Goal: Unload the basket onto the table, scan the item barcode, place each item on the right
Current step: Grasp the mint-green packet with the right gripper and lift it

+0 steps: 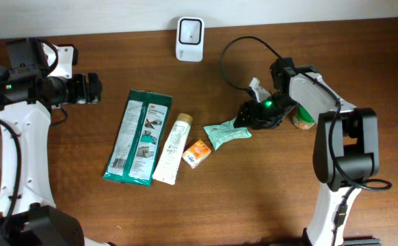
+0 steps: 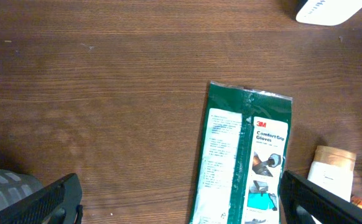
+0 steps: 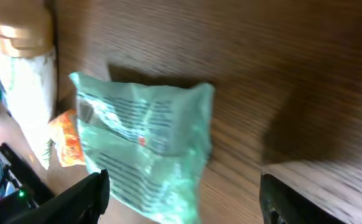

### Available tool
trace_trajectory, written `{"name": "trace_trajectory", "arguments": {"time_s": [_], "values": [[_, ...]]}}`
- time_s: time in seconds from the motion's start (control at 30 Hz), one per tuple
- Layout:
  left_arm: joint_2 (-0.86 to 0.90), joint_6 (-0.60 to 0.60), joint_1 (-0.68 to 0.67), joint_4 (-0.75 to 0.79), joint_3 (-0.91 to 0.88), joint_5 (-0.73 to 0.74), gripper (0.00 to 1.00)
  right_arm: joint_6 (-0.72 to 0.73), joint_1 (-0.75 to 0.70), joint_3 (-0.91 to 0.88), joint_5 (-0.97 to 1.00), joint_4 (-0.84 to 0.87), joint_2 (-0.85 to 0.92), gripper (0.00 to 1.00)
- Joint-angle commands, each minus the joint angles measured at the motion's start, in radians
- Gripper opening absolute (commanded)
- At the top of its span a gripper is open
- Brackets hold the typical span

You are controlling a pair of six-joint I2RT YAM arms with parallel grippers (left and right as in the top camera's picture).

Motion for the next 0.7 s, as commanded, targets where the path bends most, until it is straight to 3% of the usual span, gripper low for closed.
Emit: {"name": "trace_trajectory", "arguments": {"time_s": [0.0, 0.03, 0.1, 0.2, 0.27, 0.5, 0.67], "values": [[-0.007, 0.016, 0.007, 0.002, 0.006, 0.011, 0.99, -0.016, 0.052, 0.005, -0.041, 0.023, 0.056, 0.73], [-0.007, 0.016, 0.007, 0.002, 0.006, 0.011, 0.99, 0.002, 0.063, 0.004, -0.041, 0.041, 0.071, 0.71], [-0.007, 0.016, 0.007, 0.002, 0.006, 0.011, 0.99, 0.019, 0.069, 0.003, -0.041, 0.058, 0.103, 0.55], [-0.007, 0.016, 0.007, 0.002, 0.006, 0.011, 0.99, 0.020, 0.069, -0.001, -0.042, 0.050, 0.107, 0.18], [-0.007, 0.016, 0.007, 0.002, 0.006, 0.010, 0.99, 0.019, 0.064, 0.018, -0.053, 0.015, 0.104, 0.06], [-0.007, 0.016, 0.007, 0.002, 0.006, 0.011, 0.99, 0.016, 0.051, 0.317, -0.248, -0.187, -0.123, 0.04], [-0.007, 0.016, 0.007, 0.002, 0.006, 0.011, 0.99, 0.082, 0.051, 0.342, -0.269, -0.187, -0.396, 0.04]]}}
